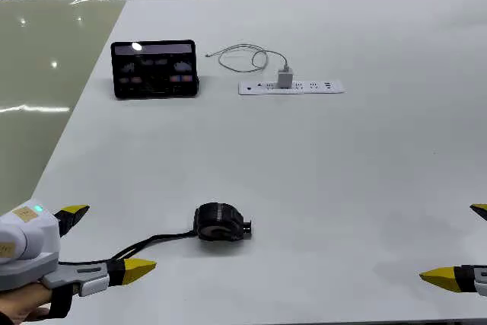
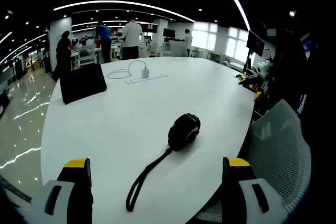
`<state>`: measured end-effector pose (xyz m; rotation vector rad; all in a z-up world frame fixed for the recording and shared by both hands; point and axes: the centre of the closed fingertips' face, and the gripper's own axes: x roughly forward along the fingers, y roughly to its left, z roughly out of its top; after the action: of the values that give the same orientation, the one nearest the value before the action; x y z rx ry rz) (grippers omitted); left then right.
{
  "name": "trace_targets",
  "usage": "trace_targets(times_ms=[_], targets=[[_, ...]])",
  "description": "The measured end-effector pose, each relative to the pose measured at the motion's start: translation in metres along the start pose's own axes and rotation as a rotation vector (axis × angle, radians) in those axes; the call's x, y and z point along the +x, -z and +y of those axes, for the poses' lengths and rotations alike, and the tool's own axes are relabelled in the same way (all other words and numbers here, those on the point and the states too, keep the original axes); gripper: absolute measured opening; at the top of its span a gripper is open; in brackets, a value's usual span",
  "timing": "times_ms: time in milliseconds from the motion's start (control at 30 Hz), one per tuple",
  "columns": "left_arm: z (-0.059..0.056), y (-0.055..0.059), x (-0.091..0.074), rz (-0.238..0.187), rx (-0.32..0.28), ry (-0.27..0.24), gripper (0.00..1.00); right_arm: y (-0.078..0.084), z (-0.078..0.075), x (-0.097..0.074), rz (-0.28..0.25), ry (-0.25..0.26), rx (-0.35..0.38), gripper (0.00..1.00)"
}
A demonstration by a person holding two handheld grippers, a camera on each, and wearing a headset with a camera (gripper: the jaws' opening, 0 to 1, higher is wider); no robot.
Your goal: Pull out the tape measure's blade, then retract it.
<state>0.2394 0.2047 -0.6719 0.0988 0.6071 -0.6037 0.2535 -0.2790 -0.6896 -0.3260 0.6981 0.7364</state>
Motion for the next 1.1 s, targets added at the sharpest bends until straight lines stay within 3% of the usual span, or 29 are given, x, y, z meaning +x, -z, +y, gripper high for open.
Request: trace_targets(times_ms=[767, 867, 1100], targets=[[0.004, -0.003, 0.0, -0.003, 0.025, -0.001, 1.0, -0.002, -0.001, -0.002, -0.021, 0.018, -0.014, 1.0], [0.004, -0.005, 0.004, -0.001, 0.03, 0.013, 1.0, -0.011, -0.002, 0.002, -0.065, 0.013, -0.039, 1.0], [0.0, -0.01, 0.017, 0.042, 0.093, 0.062, 1.0, -0.021, -0.002, 0.012, -0.054, -0.004, -0.074, 1.0]])
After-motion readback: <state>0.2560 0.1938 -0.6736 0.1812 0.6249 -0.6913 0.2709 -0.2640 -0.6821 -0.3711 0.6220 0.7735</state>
